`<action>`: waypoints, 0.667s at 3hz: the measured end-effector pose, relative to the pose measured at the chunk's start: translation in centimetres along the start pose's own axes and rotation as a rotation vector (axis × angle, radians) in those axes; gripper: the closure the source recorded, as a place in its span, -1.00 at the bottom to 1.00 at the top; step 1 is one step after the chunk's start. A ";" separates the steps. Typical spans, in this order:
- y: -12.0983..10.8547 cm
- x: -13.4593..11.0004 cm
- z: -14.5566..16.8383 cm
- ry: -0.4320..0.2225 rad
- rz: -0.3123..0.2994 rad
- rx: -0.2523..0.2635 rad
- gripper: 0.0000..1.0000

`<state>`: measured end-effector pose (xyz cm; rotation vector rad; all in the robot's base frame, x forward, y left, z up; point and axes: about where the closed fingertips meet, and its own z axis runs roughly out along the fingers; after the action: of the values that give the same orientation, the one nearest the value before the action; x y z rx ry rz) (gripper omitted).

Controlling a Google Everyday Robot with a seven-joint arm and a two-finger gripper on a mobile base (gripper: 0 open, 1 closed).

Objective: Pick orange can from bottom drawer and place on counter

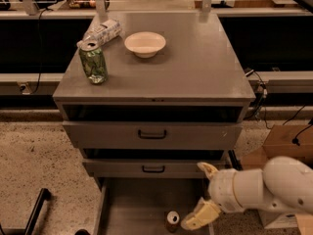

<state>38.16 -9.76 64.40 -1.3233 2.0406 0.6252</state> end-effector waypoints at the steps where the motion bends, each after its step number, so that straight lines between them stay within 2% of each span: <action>1: -1.5 5.1 0.3 -0.105 -0.035 0.062 -1.00; 2: -1.1 6.4 1.1 -0.129 -0.077 0.053 -1.00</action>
Offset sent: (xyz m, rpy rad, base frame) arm -0.0010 -0.0317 -0.0346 0.0625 -0.0870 -0.0282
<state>37.46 -13.45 59.05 -1.2903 1.8811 0.6016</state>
